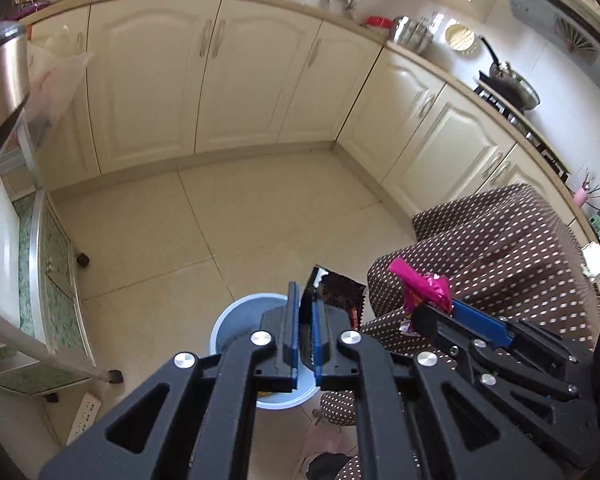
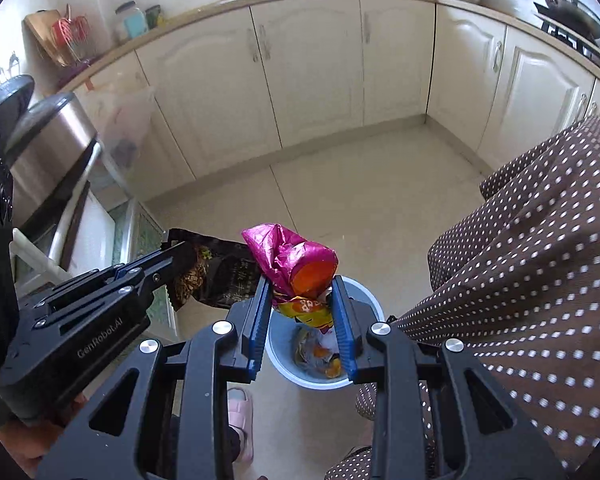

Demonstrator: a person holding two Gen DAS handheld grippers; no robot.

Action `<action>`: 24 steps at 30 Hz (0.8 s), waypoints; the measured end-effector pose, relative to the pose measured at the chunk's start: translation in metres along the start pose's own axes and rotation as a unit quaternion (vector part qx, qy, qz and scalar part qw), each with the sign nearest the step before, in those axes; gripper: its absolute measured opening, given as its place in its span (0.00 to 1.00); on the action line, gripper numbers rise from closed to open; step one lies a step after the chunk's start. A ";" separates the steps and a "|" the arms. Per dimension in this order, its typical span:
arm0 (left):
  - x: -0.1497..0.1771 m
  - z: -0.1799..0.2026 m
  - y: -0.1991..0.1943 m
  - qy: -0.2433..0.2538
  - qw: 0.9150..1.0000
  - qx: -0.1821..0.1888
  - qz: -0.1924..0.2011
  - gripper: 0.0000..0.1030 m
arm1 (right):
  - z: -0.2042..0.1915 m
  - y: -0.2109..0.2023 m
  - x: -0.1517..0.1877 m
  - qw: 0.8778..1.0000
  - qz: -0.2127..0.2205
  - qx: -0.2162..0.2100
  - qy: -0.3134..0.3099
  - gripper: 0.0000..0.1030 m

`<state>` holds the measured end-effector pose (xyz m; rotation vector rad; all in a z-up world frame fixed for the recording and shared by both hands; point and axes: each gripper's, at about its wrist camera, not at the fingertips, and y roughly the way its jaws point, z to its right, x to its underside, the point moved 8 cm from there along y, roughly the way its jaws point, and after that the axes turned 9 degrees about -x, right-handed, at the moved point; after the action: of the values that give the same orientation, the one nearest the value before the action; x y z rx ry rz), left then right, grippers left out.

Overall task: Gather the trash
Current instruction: 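Carry both wrappers over the blue bin and open both grippers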

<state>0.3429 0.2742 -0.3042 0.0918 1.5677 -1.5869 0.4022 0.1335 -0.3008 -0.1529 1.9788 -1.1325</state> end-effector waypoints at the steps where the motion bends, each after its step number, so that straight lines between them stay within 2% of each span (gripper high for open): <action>1: 0.002 0.000 0.005 0.001 1.000 -0.002 -0.004 0.05 | 0.002 0.003 0.001 1.000 -0.001 0.001 0.002 0.27; 7: -0.003 0.015 0.033 0.012 1.000 0.000 -0.008 0.06 | 0.015 0.014 0.004 1.000 -0.004 0.015 0.007 0.27; 8: -0.004 0.019 0.035 0.013 1.000 0.003 -0.008 0.10 | 0.017 0.015 0.005 1.000 -0.006 0.015 0.009 0.27; 9: -0.004 0.022 0.038 0.015 1.000 0.007 -0.012 0.20 | 0.019 0.017 0.005 1.000 -0.007 0.016 0.011 0.27; 13: -0.005 0.027 0.041 0.017 1.000 0.010 -0.010 0.32 | 0.023 0.021 0.007 1.000 -0.010 0.018 0.014 0.27; 24: 0.004 0.014 0.038 0.005 1.000 0.001 -0.023 0.33 | 0.019 0.027 0.008 1.000 -0.016 0.020 0.013 0.27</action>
<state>0.3706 0.2676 -0.3335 0.0659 1.5863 -1.6266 0.4182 0.1332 -0.3305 -0.1512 1.9820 -1.1988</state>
